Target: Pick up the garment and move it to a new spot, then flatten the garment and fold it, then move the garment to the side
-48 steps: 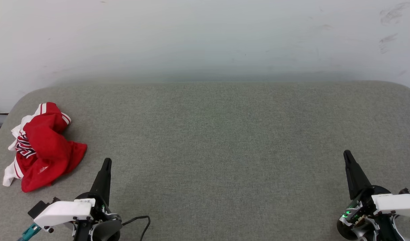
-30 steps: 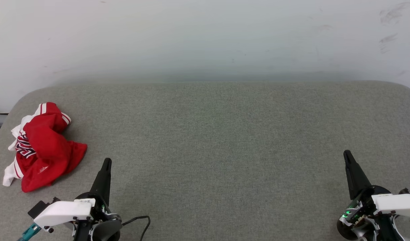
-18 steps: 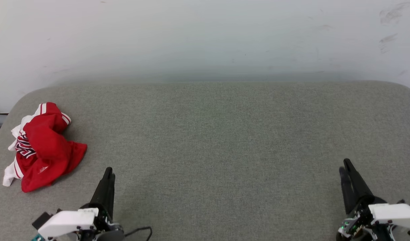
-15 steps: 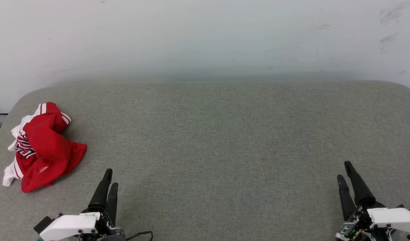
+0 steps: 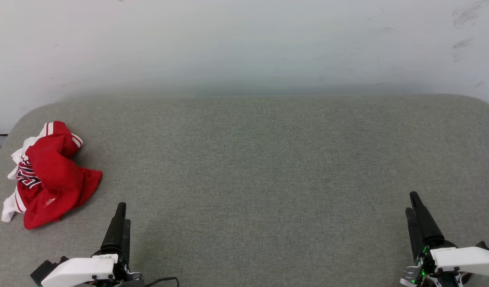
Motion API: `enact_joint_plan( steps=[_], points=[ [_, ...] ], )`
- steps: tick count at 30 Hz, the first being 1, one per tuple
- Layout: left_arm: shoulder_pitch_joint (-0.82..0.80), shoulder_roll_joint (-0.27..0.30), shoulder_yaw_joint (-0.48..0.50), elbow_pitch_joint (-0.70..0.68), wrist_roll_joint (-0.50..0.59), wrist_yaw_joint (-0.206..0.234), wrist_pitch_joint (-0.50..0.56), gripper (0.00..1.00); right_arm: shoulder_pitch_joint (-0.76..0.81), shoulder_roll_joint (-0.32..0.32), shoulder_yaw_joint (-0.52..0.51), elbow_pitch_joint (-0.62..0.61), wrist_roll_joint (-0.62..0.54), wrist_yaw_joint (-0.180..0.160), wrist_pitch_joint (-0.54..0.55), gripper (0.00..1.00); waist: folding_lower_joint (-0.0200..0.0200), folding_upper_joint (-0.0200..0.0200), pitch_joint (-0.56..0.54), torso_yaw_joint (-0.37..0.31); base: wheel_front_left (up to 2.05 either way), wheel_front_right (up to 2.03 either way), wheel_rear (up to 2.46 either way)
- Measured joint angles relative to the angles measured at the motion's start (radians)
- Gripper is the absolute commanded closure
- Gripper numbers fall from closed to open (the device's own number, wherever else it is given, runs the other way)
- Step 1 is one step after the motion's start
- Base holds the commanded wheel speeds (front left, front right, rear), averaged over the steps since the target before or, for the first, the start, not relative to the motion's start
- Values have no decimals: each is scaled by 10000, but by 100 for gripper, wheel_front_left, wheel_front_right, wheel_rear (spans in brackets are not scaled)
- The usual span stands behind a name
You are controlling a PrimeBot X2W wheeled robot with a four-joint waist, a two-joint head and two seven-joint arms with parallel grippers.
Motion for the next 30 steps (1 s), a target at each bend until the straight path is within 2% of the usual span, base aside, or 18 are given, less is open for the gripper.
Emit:
enact_joint_plan(
  steps=[7, 13, 20, 30],
  points=[
    [0, -4, 426, -188, 773, 0, -305, 0, -2, 2, -232, -297, -1574, 0, -307, 0, 0, 0, 49, -6, 0, 0, 0],
    [-1, 4, 903, -512, 1847, 0, -535, 0, -6, 2, -336, -844, -3181, 0, -541, 0, 0, 0, 80, -8, 0, 0, 0],
    [-3, 4, 857, -1195, 2847, 0, -798, 0, -11, 4, -125, -1628, -5505, 0, -788, 0, 0, 0, 118, -7, 0, 0, 0],
    [152, 12, 416, -2339, 5369, 0, -1118, 0, -20, 2, 234, -2485, -8245, 0, -1131, 0, -1, 0, 158, -19, 0, 0, 0]
  ],
)
